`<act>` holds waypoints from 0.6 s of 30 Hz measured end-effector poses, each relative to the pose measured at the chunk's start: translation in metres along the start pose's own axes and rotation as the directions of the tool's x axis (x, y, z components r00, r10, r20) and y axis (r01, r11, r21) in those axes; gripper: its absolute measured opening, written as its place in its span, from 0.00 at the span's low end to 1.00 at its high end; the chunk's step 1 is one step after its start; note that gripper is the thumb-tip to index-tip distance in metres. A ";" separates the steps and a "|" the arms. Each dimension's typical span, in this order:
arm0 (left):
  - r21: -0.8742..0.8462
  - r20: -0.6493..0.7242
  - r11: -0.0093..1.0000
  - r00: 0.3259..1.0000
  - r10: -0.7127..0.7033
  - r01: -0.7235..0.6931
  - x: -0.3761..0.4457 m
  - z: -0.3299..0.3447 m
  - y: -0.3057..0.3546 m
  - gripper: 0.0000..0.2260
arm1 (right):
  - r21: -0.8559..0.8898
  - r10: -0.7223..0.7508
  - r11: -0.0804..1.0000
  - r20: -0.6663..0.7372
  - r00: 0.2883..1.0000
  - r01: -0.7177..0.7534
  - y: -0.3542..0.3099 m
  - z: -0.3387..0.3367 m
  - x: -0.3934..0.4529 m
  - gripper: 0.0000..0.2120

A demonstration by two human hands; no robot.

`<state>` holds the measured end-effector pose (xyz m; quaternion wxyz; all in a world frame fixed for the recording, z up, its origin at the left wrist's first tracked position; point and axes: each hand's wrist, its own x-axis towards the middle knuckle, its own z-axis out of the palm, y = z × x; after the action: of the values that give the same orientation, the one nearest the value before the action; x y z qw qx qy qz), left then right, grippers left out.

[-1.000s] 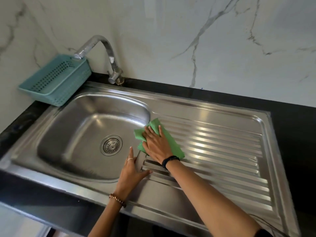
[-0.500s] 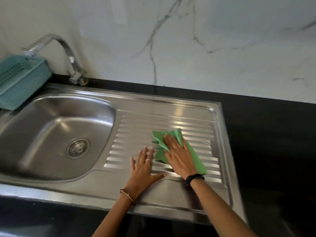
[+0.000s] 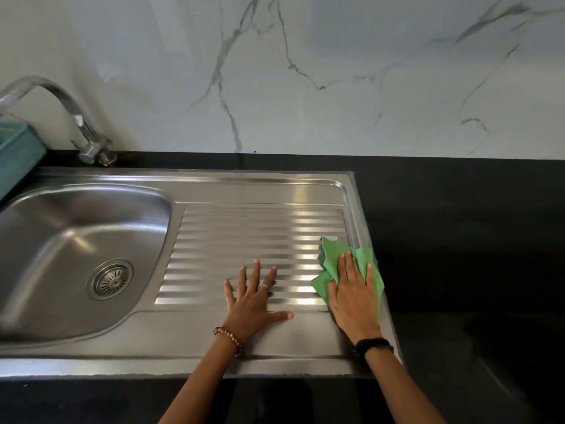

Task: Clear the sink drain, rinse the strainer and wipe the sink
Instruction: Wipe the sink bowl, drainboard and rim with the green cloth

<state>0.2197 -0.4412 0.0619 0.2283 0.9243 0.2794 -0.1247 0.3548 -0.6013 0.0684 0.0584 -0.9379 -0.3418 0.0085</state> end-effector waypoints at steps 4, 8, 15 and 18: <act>0.010 0.001 1.000 1.000 0.010 -0.010 0.001 -0.001 0.001 0.45 | -0.060 0.005 0.998 0.031 1.000 -0.003 -0.001 0.003 0.011 0.31; -0.032 -0.024 0.999 0.999 0.027 -0.028 -0.003 -0.007 -0.012 0.45 | -0.077 0.020 0.997 0.053 0.998 -0.016 -0.001 0.003 0.041 0.29; -0.053 -0.192 0.987 0.969 -0.158 0.150 -0.031 -0.030 -0.085 0.46 | -0.042 0.063 0.997 0.020 0.998 -0.062 -0.016 0.005 0.056 0.27; -0.114 -0.197 0.962 0.943 -0.268 0.250 -0.046 -0.036 -0.113 0.45 | -0.029 -0.008 1.000 0.024 1.000 0.009 -0.036 0.007 0.049 0.27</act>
<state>0.1214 -0.3613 0.0696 0.2193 0.8765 0.4263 -0.0430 0.3689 -0.5414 0.0670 0.0409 -0.9370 -0.3465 0.0145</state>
